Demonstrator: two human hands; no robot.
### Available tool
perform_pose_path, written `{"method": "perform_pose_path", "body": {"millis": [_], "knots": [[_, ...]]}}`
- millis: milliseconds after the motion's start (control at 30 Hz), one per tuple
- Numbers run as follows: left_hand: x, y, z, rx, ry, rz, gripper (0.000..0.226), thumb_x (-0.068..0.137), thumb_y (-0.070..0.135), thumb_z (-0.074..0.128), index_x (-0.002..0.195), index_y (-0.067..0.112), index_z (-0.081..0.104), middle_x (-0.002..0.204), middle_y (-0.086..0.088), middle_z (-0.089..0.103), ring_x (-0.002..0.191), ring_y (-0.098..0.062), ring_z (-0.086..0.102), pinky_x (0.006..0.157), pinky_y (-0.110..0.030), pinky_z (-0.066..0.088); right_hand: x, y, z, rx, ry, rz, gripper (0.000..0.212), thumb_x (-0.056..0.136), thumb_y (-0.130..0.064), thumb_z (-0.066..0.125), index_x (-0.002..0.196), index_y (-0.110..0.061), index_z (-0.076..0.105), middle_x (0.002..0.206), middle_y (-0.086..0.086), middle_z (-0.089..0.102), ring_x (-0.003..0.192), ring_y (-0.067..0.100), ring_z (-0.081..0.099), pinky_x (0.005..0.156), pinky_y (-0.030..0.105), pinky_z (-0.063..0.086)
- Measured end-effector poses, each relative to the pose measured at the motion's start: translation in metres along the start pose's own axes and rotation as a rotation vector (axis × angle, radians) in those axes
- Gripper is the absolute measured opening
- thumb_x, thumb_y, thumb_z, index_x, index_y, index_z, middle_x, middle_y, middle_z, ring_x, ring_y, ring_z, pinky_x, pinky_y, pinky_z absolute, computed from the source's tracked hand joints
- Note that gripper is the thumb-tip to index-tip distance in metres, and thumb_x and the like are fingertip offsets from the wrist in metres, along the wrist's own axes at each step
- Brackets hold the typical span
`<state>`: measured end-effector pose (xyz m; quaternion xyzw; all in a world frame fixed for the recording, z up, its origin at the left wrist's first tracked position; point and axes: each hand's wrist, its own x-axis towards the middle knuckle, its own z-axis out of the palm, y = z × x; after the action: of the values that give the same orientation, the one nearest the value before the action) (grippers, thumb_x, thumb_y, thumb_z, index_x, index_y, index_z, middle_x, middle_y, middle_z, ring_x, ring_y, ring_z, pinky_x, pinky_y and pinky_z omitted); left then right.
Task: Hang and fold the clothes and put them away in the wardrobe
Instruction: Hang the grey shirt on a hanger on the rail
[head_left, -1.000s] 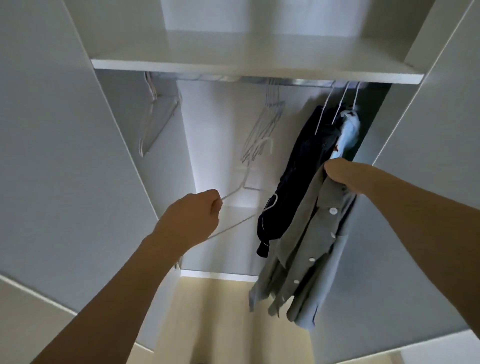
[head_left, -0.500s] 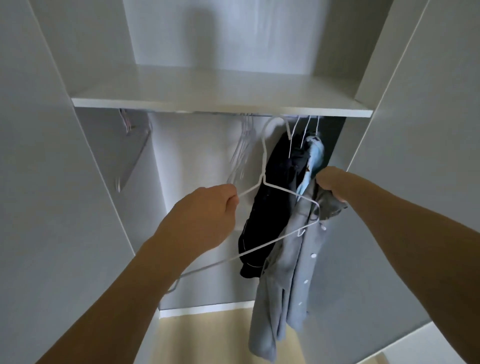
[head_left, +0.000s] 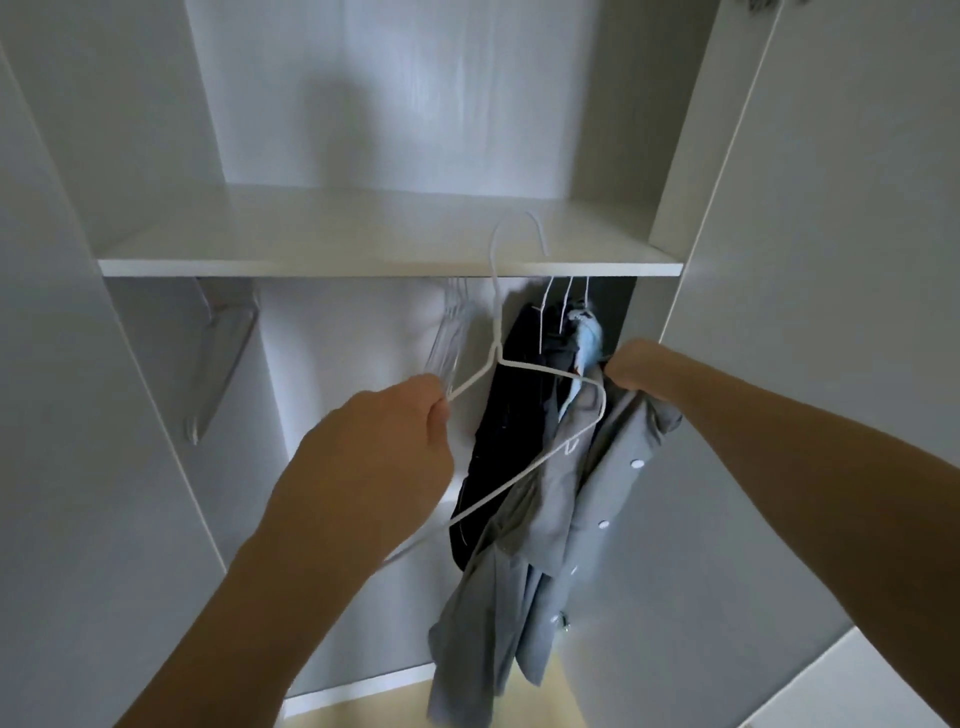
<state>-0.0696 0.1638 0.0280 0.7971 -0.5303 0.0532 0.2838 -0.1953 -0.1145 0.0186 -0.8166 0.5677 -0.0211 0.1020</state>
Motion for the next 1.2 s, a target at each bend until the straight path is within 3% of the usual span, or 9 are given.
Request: {"method": "perform_pose_path", "body": {"millis": [233, 400, 500, 700, 800, 933, 1000, 1100, 1200], "knots": [[0.011, 0.009, 0.028, -0.079, -0.069, 0.033, 0.032, 0.102, 0.031, 0.031, 0.071, 0.026, 0.037, 0.061, 0.003, 0.048, 0.053, -0.011, 0.044, 0.051, -0.023, 0.034, -0.019, -0.021, -0.019, 0.109, 0.017, -0.035, 0.044, 0.1, -0.007, 0.034, 0.142, 0.003, 0.033, 0.15, 0.017, 0.033, 0.134, 0.03, 0.037, 0.094, 0.029, 0.033], [0.021, 0.007, 0.046, -0.104, -0.039, 0.028, 0.029, 0.102, 0.029, 0.031, 0.075, 0.025, 0.042, 0.062, 0.003, 0.05, 0.054, -0.011, 0.045, 0.052, -0.023, 0.033, -0.018, -0.026, -0.02, 0.233, -0.016, -0.083, 0.02, 0.095, -0.015, 0.04, 0.108, -0.008, 0.054, 0.111, 0.016, 0.054, 0.093, 0.025, 0.047, 0.078, 0.028, 0.037], [0.033, -0.001, 0.062, -0.16, -0.028, 0.007, 0.026, 0.101, 0.026, 0.034, 0.081, 0.019, 0.048, 0.061, 0.003, 0.05, 0.053, -0.011, 0.044, 0.051, -0.022, 0.033, -0.026, -0.03, -0.023, 0.346, -0.092, -0.161, 0.02, 0.094, -0.015, 0.043, 0.094, -0.003, 0.059, 0.106, 0.019, 0.059, 0.093, 0.029, 0.054, 0.084, 0.033, 0.046], [0.058, -0.04, 0.075, -0.471, 0.017, 0.014, 0.025, 0.099, 0.021, 0.044, 0.08, 0.016, 0.06, 0.058, 0.005, 0.047, 0.05, -0.007, 0.038, 0.048, -0.014, 0.033, -0.046, -0.038, -0.038, 0.503, -0.061, -0.271, 0.034, 0.097, -0.014, 0.039, 0.112, 0.005, 0.062, 0.113, 0.022, 0.06, 0.104, 0.034, 0.056, 0.091, 0.033, 0.045], [0.069, -0.022, 0.082, -0.457, 0.047, 0.057, 0.022, 0.1, 0.021, 0.043, 0.084, 0.015, 0.057, 0.061, 0.003, 0.049, 0.055, -0.012, 0.044, 0.052, -0.023, 0.038, -0.051, -0.048, -0.042, 0.561, 0.022, -0.333, 0.032, 0.096, -0.012, 0.041, 0.116, 0.007, 0.057, 0.107, 0.02, 0.054, 0.085, 0.029, 0.051, 0.066, 0.025, 0.042], [0.059, -0.008, 0.093, 0.034, 0.541, 0.087, 0.029, 0.079, 0.006, 0.057, 0.106, 0.017, 0.059, 0.1, -0.007, 0.058, 0.092, -0.026, 0.052, 0.082, -0.036, 0.04, -0.047, -0.05, -0.045, 0.62, 0.1, -0.316, 0.033, 0.095, -0.018, 0.043, 0.104, 0.008, 0.06, 0.087, 0.012, 0.052, 0.075, 0.022, 0.046, 0.056, 0.02, 0.035], [0.038, 0.002, 0.112, -0.066, 0.658, 0.278, 0.022, 0.076, 0.008, 0.057, 0.097, 0.015, 0.055, 0.095, -0.007, 0.054, 0.088, -0.023, 0.047, 0.079, -0.033, 0.035, -0.044, -0.046, -0.049, 0.672, 0.145, -0.279, 0.034, 0.095, -0.023, 0.043, 0.091, 0.005, 0.061, 0.081, 0.014, 0.053, 0.071, 0.024, 0.049, 0.059, 0.026, 0.037], [0.011, 0.026, 0.153, -0.293, 0.124, 0.269, 0.025, 0.082, 0.035, 0.057, 0.101, 0.022, 0.048, 0.096, 0.002, 0.052, 0.086, -0.013, 0.046, 0.075, -0.029, 0.042, -0.045, -0.04, -0.055, 0.795, 0.191, -0.258, 0.024, 0.091, -0.024, 0.044, 0.08, -0.009, 0.059, 0.074, 0.013, 0.051, 0.07, 0.023, 0.05, 0.065, 0.03, 0.038], [0.012, 0.024, 0.197, -0.127, -0.278, 0.023, 0.094, 0.069, 0.065, 0.062, 0.143, 0.024, 0.022, 0.142, -0.002, 0.03, 0.127, -0.022, 0.033, 0.105, -0.036, 0.037, -0.048, -0.035, -0.061, 0.88, 0.232, -0.255, 0.027, 0.09, -0.022, 0.044, 0.074, -0.006, 0.058, 0.073, 0.012, 0.05, 0.069, 0.022, 0.048, 0.065, 0.03, 0.037]]}}
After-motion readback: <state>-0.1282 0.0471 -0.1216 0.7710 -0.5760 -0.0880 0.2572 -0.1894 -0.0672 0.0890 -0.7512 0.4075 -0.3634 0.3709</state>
